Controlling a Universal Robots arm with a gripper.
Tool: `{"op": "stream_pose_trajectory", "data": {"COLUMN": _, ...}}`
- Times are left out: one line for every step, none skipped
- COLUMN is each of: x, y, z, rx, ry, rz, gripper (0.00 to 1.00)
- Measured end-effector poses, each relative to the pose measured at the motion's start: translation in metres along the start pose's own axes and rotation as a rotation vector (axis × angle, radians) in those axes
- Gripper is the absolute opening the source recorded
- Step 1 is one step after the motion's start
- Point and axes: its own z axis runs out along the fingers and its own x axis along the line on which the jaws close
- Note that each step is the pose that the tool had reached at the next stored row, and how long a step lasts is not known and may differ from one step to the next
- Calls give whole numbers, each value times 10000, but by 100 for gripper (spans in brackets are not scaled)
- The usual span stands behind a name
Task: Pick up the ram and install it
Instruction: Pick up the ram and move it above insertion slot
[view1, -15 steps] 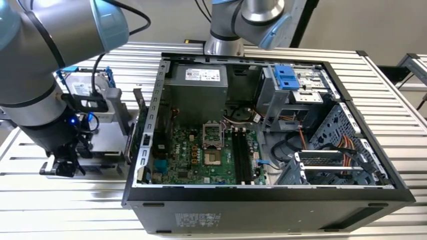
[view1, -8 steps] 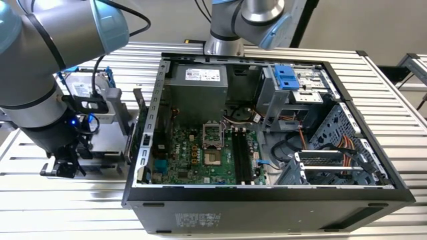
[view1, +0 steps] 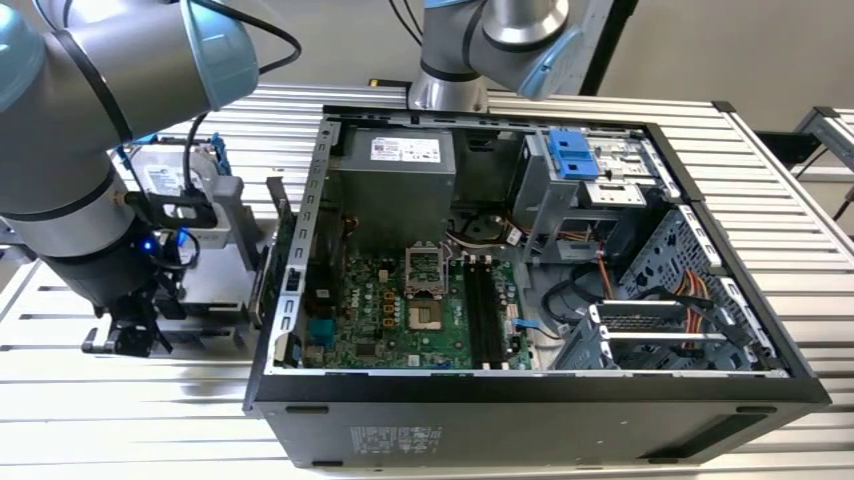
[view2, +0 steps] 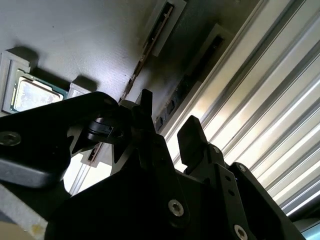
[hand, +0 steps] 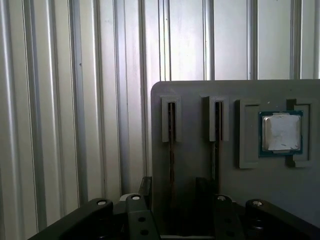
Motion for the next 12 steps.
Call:
{"op": "stream_pose_trajectory", "data": {"x": 0, "y": 4, "z": 2, "rx": 1, "ry": 0, "rz": 1, "gripper": 100}}
{"op": "stream_pose_trajectory", "data": {"x": 0, "y": 5, "z": 2, "rx": 1, "ry": -1, "rz": 0, "gripper": 100}}
{"op": "stream_pose_trajectory", "data": {"x": 0, "y": 7, "z": 3, "rx": 1, "ry": -1, "rz": 1, "gripper": 100}}
{"op": "stream_pose_trajectory", "data": {"x": 0, "y": 7, "z": 3, "rx": 1, "ry": 0, "rz": 1, "gripper": 100}}
{"op": "stream_pose_trajectory", "data": {"x": 0, "y": 7, "z": 3, "rx": 1, "ry": 0, "rz": 1, "gripper": 100}}
{"op": "stream_pose_trajectory", "data": {"x": 0, "y": 8, "z": 3, "rx": 1, "ry": 0, "rz": 1, "gripper": 100}}
{"op": "stream_pose_trajectory", "data": {"x": 0, "y": 8, "z": 3, "rx": 1, "ry": 0, "rz": 1, "gripper": 100}}
{"op": "stream_pose_trajectory", "data": {"x": 0, "y": 8, "z": 3, "rx": 1, "ry": 0, "rz": 1, "gripper": 100}}
{"op": "stream_pose_trajectory", "data": {"x": 0, "y": 8, "z": 3, "rx": 1, "ry": 0, "rz": 1, "gripper": 100}}
{"op": "stream_pose_trajectory", "data": {"x": 0, "y": 8, "z": 3, "rx": 1, "ry": 0, "rz": 1, "gripper": 100}}
{"op": "stream_pose_trajectory", "data": {"x": 0, "y": 9, "z": 3, "rx": 1, "ry": 0, "rz": 0, "gripper": 100}}
{"op": "stream_pose_trajectory", "data": {"x": 0, "y": 9, "z": 4, "rx": 1, "ry": 0, "rz": 1, "gripper": 100}}
